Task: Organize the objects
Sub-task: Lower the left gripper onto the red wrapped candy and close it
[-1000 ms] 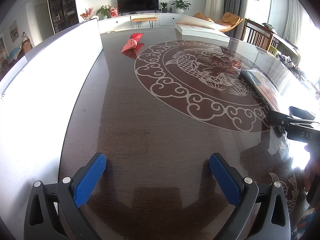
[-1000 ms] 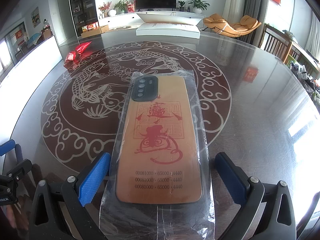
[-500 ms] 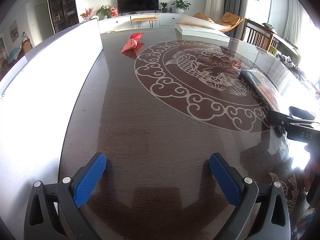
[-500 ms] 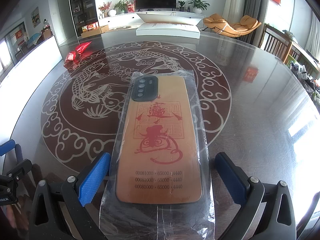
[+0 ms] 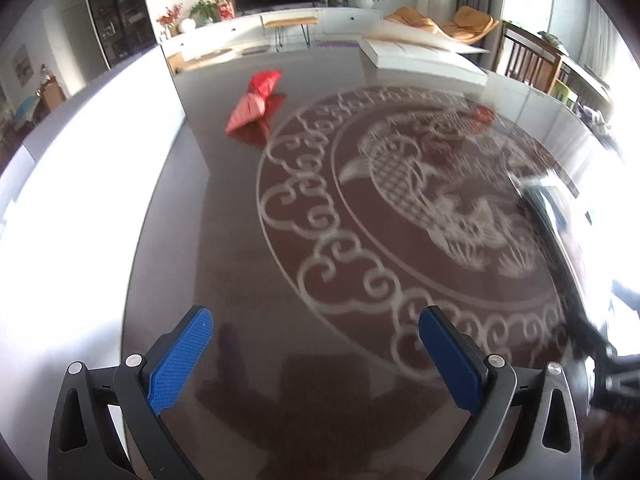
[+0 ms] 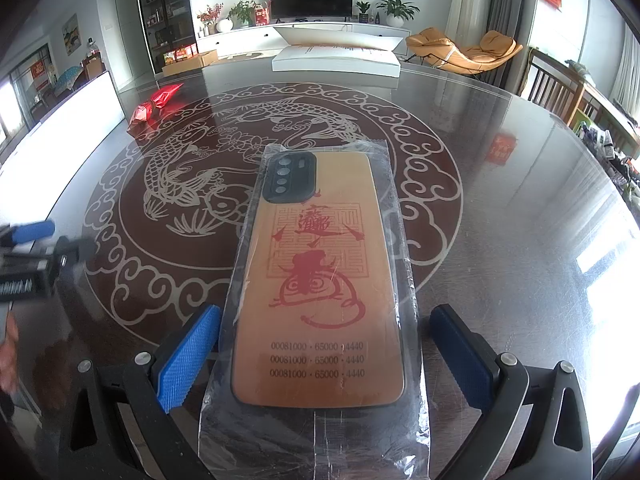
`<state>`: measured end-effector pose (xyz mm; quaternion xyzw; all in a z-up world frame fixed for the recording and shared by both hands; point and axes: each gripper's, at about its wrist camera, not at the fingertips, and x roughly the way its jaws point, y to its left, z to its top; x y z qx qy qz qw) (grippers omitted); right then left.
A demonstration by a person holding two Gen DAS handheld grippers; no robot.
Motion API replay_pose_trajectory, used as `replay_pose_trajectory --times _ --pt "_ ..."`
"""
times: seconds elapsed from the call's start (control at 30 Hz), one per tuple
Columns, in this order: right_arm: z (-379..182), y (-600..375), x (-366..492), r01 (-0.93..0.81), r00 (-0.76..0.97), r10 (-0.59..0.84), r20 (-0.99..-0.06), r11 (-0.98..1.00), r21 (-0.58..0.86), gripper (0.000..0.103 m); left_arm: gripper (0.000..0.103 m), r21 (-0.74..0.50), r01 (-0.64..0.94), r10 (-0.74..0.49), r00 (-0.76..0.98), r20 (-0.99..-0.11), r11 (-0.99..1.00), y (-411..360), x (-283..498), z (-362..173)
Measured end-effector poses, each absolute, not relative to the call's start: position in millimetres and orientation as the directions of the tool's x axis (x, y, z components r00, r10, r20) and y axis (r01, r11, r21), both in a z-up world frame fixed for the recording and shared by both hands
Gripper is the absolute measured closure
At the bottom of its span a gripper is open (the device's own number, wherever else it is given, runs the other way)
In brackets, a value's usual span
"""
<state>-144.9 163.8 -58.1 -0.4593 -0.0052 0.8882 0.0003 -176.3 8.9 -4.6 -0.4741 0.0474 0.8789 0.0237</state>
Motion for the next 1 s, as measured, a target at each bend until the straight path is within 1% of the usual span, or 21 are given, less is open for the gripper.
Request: replay_pose_trajectory --times 0.13,0.2,0.27,0.37,0.4,0.5,0.53,0.57,0.6,0.63,0.73,0.83,1.0 --pt "-58 164 -145 0.004 -0.578 0.005 -0.816 -1.000 -0.010 0.000 0.000 0.163 -0.087 -0.076 -0.614 -0.785 -0.983 13 -239 17" --pt "-58 164 -145 0.004 -0.578 0.005 -0.816 -1.000 -0.010 0.000 0.000 0.209 -0.038 -0.140 -0.625 -0.768 -0.977 8 -273 22" --pt "-58 164 -145 0.004 -0.578 0.005 -0.816 -1.000 -0.010 0.000 0.000 0.197 0.022 -0.168 -0.616 -0.769 -0.980 -4 -301 22" --pt "-58 164 -145 0.004 -0.578 0.005 -0.816 -1.000 -0.009 0.000 0.000 0.111 0.073 -0.133 -0.571 -0.810 -0.991 -22 -339 12" --pt "-58 164 -145 0.004 -0.578 0.005 -0.816 -1.000 -0.010 0.000 0.000 0.093 0.073 -0.118 -0.554 -0.824 -0.993 -25 -350 6" --pt "-58 164 -145 0.005 -0.578 0.005 -0.816 -1.000 -0.009 0.000 0.000 0.096 0.051 -0.108 -0.528 -0.842 -0.994 -28 -371 -10" --pt "-58 164 -145 0.004 -0.578 0.005 -0.816 -1.000 -0.009 0.000 0.021 0.089 0.042 -0.098 -0.537 -0.838 -0.995 -29 -373 -12" --pt "-58 164 -145 0.004 -0.578 0.005 -0.816 -1.000 -0.010 0.000 0.052 0.034 0.029 -0.044 -0.565 -0.824 -0.999 -33 -372 -11" --pt "-58 164 -145 0.004 -0.578 0.005 -0.816 -1.000 -0.010 0.000 0.063 0.003 0.036 -0.023 -0.581 -0.814 -0.999 -36 -370 -9" --pt "-58 164 -145 0.004 -0.578 0.005 -0.816 -1.000 -0.010 0.000 0.080 0.006 0.044 -0.031 -0.582 -0.812 -0.999 -36 -367 -9" --pt "-59 164 -145 0.004 -0.578 0.005 -0.816 -1.000 -0.010 0.000 0.082 0.007 0.016 -0.015 -0.599 -0.801 -1.000 -25 -339 -9" --pt "-58 164 -145 0.004 -0.578 0.005 -0.816 -1.000 -0.010 0.000 0.082 0.022 -0.020 -0.005 -0.605 -0.796 -1.000 -3 -289 -10" --pt "-59 164 -147 0.005 -0.578 0.005 -0.816 -1.000 -0.010 0.000 0.081 0.033 -0.094 0.030 -0.596 -0.802 -0.995 41 -159 -10"
